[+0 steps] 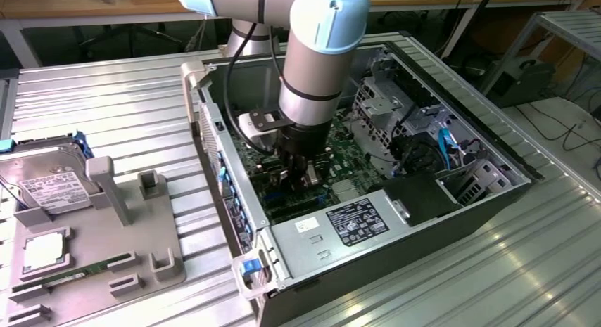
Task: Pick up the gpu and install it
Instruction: 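Insert the gpu into the slot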
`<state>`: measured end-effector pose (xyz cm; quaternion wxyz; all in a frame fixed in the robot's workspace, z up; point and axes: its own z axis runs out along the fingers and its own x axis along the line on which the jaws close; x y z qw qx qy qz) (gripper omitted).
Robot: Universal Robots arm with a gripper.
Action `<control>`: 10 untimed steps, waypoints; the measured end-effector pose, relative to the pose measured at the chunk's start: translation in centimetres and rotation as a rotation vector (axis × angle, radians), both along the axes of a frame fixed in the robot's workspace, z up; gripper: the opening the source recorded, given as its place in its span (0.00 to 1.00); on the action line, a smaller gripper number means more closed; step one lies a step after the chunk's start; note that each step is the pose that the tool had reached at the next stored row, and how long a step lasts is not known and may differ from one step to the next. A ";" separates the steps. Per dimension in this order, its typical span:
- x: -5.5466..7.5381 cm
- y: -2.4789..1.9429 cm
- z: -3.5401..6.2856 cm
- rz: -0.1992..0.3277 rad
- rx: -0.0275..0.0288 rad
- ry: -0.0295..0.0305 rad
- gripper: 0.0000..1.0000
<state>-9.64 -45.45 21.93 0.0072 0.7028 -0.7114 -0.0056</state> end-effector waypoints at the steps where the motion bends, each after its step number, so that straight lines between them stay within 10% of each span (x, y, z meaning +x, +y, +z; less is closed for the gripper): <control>1: 0.0 0.00 -0.08 0.000 -0.0003 0.0004 0.29; 10: 0.0 0.00 -0.48 0.001 -0.0001 0.0001 0.29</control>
